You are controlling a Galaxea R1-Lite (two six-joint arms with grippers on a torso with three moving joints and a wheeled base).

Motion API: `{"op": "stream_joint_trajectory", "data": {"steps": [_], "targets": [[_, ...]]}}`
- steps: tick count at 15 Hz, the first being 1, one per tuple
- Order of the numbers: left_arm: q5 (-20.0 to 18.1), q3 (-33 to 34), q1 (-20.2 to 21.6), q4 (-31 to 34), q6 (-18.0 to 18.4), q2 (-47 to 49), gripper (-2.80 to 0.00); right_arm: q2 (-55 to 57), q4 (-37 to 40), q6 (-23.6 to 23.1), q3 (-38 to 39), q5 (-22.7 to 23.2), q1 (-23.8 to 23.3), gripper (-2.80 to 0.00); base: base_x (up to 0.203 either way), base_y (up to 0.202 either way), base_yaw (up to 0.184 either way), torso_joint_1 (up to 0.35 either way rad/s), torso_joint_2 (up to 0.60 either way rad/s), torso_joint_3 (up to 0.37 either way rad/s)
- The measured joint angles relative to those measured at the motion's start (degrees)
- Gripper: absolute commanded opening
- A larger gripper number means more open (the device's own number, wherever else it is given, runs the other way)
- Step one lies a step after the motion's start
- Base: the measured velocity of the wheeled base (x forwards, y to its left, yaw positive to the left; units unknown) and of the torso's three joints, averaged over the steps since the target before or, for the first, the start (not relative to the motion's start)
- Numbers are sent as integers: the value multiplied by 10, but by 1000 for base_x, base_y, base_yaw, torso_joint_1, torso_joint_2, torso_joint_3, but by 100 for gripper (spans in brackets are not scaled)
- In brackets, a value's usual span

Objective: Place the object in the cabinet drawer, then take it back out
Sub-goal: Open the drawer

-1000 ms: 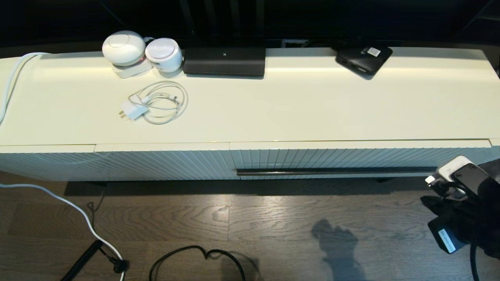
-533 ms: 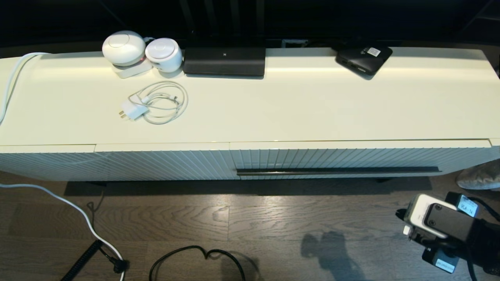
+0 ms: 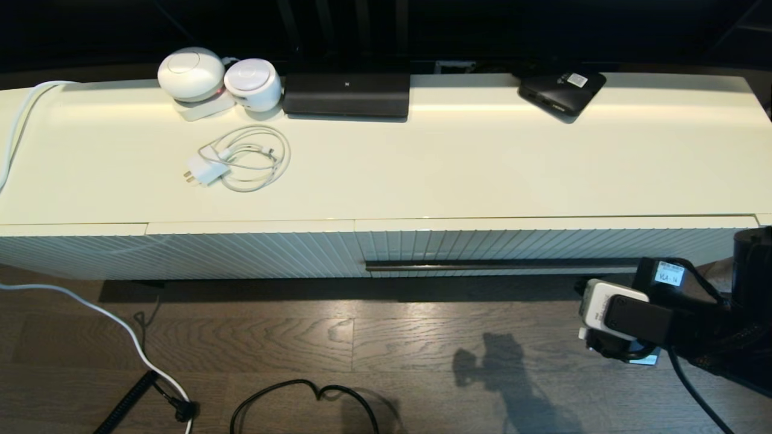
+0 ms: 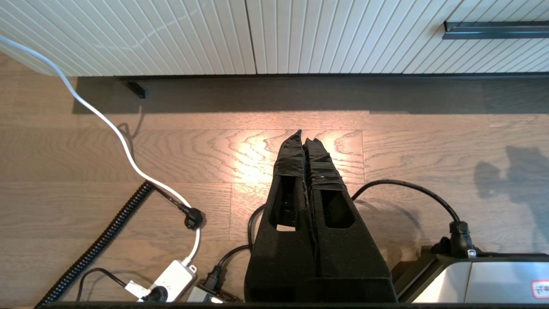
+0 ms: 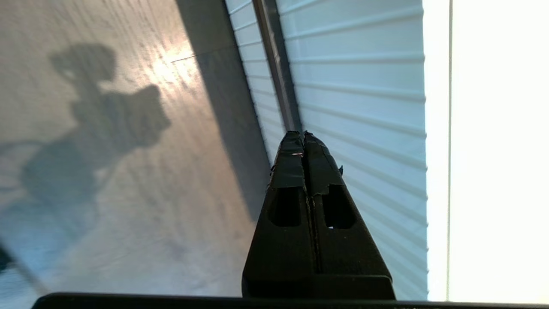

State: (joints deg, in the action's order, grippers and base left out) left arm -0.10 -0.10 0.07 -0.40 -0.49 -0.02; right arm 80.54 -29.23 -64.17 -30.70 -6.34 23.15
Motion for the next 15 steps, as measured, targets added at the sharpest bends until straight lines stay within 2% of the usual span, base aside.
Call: {"op": "stream_joint_trajectory", "data": {"steps": [8,10,13,14,15], "targets": [[0,0,0,0,0,0,-280,51,-101,-107,47,50,-1,-280,0,0,0,0,0,0],[0,0,0,0,0,0,-280,60,-114,-141,60,55,-14,-280,0,0,0,0,0,0],[0,0,0,0,0,0,-280,80,-128,-158,66,56,-40,-280,0,0,0,0,0,0],[0,0,0,0,0,0,-280,85,-127,-163,66,56,-52,0,0,0,0,0,0,0],[0,0,0,0,0,0,-280,91,-127,-169,67,55,-65,0,0,0,0,0,0,0]]}}
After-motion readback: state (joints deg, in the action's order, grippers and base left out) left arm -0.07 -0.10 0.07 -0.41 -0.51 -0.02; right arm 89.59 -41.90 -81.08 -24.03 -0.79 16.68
